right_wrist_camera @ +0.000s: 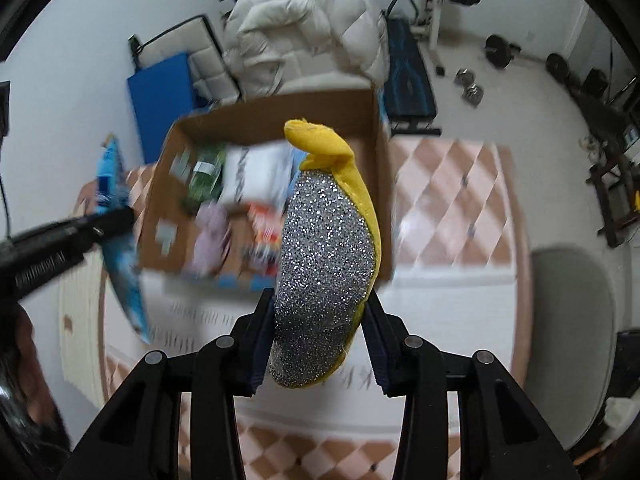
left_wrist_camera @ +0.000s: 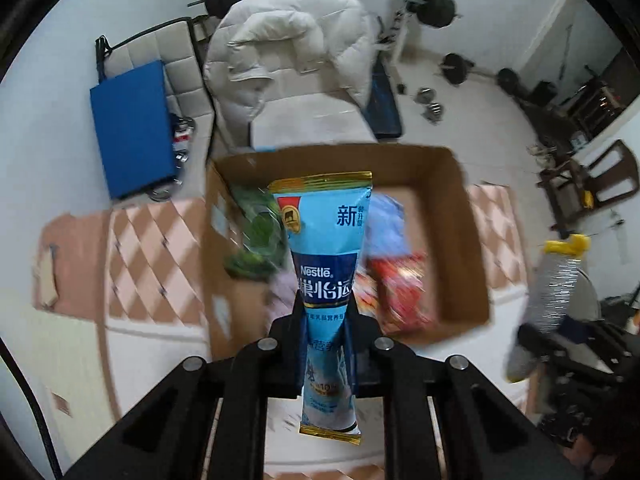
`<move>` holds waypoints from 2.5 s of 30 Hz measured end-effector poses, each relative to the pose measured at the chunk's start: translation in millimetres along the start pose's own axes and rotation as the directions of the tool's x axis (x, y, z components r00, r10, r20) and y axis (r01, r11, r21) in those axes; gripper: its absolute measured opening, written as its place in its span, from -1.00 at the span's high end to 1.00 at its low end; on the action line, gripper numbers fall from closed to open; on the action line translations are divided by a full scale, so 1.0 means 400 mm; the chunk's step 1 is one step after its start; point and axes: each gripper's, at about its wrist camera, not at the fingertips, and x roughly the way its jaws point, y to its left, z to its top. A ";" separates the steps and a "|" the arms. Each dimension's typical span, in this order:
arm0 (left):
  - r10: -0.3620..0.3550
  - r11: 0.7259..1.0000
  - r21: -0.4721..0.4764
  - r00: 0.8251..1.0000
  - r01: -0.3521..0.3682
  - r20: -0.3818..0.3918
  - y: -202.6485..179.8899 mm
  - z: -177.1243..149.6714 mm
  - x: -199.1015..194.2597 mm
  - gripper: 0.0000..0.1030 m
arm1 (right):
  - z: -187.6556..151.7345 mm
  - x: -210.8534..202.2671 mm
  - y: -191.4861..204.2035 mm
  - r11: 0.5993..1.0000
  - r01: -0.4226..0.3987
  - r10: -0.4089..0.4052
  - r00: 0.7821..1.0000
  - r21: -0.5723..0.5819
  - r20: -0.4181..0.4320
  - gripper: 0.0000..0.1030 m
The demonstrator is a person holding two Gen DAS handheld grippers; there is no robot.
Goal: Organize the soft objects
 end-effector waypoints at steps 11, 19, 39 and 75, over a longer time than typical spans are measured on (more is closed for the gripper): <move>0.027 0.997 -0.054 0.953 -0.046 -0.303 0.117 0.079 0.326 0.75 | 0.177 0.274 0.018 0.994 0.098 -0.103 0.980 -0.038 -0.171 0.15; 0.023 0.997 -0.054 0.904 -0.051 -0.427 0.137 0.031 0.434 0.48 | 0.171 0.430 0.014 0.990 0.129 -0.142 0.941 -0.060 -0.306 -0.13; -0.042 0.991 -0.137 0.955 0.002 -0.292 0.144 -0.061 0.309 -0.87 | 0.100 0.393 0.047 0.999 0.054 -0.051 0.956 0.004 -0.290 -1.00; 0.089 0.992 -0.106 0.961 -0.063 0.261 -0.051 -0.445 -0.443 -0.87 | -0.270 -0.324 0.122 0.996 0.082 -0.076 0.975 -0.020 0.208 -1.00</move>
